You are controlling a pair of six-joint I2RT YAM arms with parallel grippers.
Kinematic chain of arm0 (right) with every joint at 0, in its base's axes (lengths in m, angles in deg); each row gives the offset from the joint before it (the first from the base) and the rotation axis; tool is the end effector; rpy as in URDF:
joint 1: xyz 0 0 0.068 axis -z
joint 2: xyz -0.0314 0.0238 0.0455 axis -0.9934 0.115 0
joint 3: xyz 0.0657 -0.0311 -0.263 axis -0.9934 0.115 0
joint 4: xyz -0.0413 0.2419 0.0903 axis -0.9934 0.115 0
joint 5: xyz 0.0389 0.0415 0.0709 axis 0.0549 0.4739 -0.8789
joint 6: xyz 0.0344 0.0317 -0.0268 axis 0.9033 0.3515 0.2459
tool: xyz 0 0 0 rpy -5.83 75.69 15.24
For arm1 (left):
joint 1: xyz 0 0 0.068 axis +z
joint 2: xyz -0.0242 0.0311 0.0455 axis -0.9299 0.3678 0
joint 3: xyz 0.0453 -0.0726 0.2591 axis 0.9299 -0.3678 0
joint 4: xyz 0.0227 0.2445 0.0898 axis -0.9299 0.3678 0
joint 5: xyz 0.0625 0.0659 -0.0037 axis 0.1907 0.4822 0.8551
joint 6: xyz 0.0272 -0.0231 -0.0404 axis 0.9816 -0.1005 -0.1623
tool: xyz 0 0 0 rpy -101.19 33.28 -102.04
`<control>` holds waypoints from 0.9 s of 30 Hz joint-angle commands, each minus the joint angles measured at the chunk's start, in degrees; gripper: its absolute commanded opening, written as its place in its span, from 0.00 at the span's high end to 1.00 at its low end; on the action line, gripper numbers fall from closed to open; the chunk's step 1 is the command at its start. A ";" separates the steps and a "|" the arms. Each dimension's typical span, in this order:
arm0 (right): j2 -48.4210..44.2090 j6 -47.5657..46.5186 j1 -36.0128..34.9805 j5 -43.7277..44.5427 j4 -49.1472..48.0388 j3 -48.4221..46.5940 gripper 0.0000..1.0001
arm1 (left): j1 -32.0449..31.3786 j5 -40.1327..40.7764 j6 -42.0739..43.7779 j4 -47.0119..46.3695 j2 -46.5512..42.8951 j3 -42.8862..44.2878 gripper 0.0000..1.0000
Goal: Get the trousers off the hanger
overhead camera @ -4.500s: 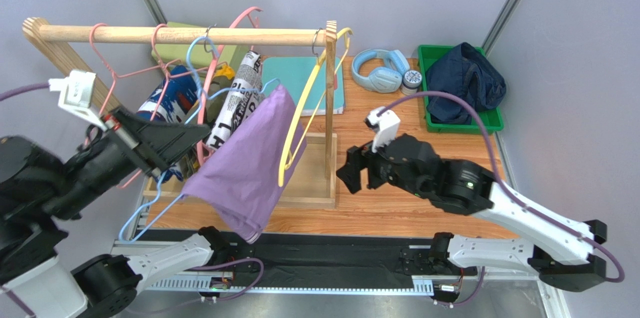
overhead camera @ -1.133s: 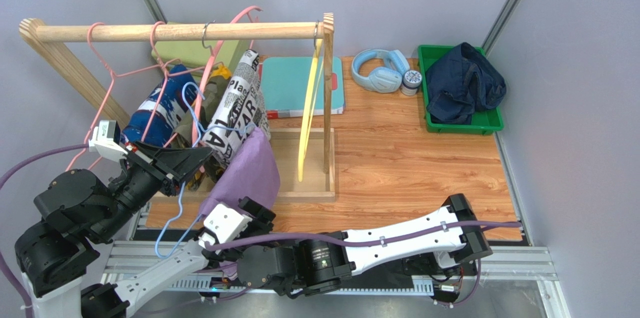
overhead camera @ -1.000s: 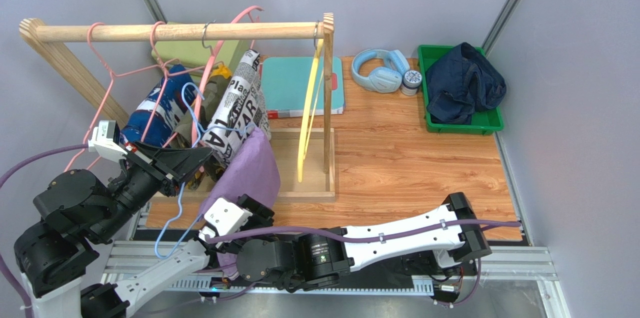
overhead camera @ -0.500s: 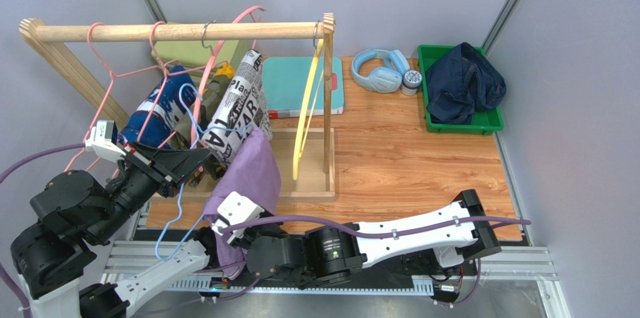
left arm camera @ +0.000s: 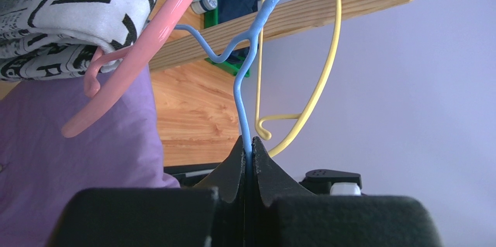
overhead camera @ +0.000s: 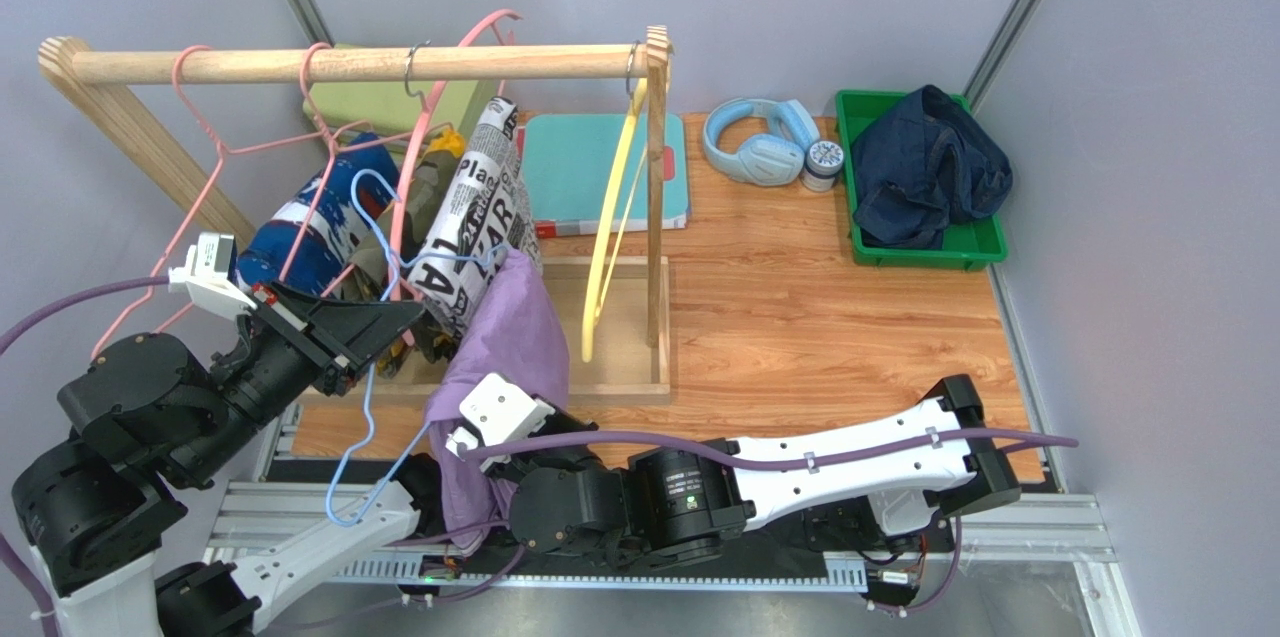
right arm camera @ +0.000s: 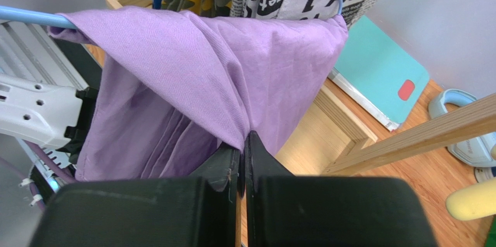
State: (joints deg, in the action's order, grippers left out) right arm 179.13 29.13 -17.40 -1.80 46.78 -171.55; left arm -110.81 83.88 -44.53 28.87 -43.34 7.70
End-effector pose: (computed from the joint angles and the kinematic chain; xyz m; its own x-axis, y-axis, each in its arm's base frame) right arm -0.0397 0.3678 0.3946 0.0499 -0.3979 -0.9161 -0.6772 0.6607 -0.3238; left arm -0.0016 0.0116 0.4897 -0.5161 -0.7791 -0.3559 0.0565 0.3837 -0.9217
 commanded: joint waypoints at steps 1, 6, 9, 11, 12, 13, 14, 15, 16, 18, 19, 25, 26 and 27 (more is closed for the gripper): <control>-1.64 -0.24 0.51 3.57 2.00 0.14 1.00 | -0.24 0.01 2.34 -5.67 0.48 2.90 1.00; -0.51 2.22 0.51 -1.62 -3.28 -0.19 0.91 | -0.15 -0.69 2.08 -7.17 0.92 3.08 1.00; 2.39 4.59 0.51 -0.92 -3.37 -3.36 0.86 | -0.15 -1.48 1.38 -7.78 1.27 3.17 1.00; 4.06 6.69 0.60 -0.48 -3.63 -5.11 0.83 | -0.24 -1.57 1.02 -8.05 1.36 3.25 1.00; 4.33 7.05 0.51 -0.56 -3.98 -5.47 0.81 | -0.24 -1.83 0.76 -8.22 1.45 3.25 1.00; 4.77 7.23 0.51 -0.30 -4.42 -5.56 0.80 | -0.15 -2.01 0.32 -8.22 1.54 3.34 1.00; 5.29 7.41 0.51 0.05 -5.47 -5.65 0.78 | -0.15 -2.27 0.23 -8.57 1.71 3.25 1.00; 5.65 7.41 0.51 0.22 -5.83 -5.91 0.74 | -0.15 -2.54 -0.03 -8.66 1.72 3.25 1.00; 5.83 7.41 0.51 0.31 -6.18 -6.17 0.71 | -0.23 -2.63 -0.30 -8.84 1.72 3.25 1.00; 6.09 8.28 0.60 0.14 -6.10 -6.53 0.67 | -0.15 -2.63 -0.39 -9.10 1.89 3.34 1.00; 6.00 8.37 0.60 -0.99 -6.27 -6.27 0.66 | -0.15 -2.54 -0.39 -9.19 1.80 3.43 1.00; 6.35 9.17 0.60 -2.32 -7.06 -6.09 0.53 | -0.15 -2.71 -0.65 -9.63 1.89 3.25 1.00; 6.44 9.34 0.68 -2.24 -7.15 -6.18 0.51 | -0.15 -2.89 -0.65 -9.72 1.98 3.25 1.00; 6.62 9.52 0.77 -2.15 -7.41 -6.26 0.50 | -0.15 -2.98 -0.74 -9.72 2.07 3.25 1.00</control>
State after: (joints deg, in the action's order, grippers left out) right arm 185.38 36.34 -17.14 -4.25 42.92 -175.27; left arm -110.81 81.48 -44.36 27.62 -42.27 8.49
